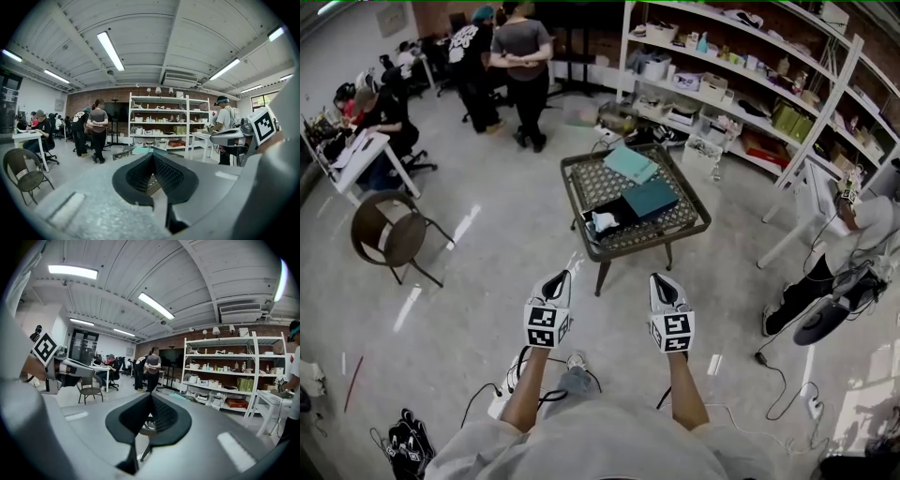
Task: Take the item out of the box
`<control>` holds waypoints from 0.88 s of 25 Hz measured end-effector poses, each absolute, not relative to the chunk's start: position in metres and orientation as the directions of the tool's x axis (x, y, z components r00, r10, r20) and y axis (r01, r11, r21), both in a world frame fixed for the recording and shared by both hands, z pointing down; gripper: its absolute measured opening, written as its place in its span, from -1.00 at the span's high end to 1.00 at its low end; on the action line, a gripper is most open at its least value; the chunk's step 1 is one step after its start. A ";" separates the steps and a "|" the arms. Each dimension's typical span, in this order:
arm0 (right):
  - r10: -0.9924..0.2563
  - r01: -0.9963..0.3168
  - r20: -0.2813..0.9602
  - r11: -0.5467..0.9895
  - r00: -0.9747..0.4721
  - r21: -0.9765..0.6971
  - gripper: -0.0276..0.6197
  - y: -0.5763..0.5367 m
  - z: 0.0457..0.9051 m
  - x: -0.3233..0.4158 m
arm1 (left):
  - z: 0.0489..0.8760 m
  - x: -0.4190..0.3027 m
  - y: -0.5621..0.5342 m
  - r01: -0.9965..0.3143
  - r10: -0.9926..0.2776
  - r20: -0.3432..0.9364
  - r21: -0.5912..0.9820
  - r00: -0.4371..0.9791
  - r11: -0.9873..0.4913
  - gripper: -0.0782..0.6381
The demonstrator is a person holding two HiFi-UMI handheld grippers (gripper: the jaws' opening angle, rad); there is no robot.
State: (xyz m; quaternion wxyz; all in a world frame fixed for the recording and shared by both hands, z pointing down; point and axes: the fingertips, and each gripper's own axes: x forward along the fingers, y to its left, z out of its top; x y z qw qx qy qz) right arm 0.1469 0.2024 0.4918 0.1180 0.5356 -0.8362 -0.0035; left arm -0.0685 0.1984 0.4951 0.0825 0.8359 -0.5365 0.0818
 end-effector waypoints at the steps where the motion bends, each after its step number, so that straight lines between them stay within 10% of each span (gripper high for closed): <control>1: -0.898 -0.896 0.194 0.423 -0.395 0.135 0.91 0.191 0.491 0.142 | 0.494 -0.072 0.185 -0.908 -0.882 0.223 0.050 0.416 -0.416 0.77; 22: -0.929 -0.925 0.208 0.342 -0.307 0.165 0.91 0.031 0.495 0.068 | 0.501 -0.152 0.000 -0.871 -0.848 0.197 0.084 0.491 -0.485 0.77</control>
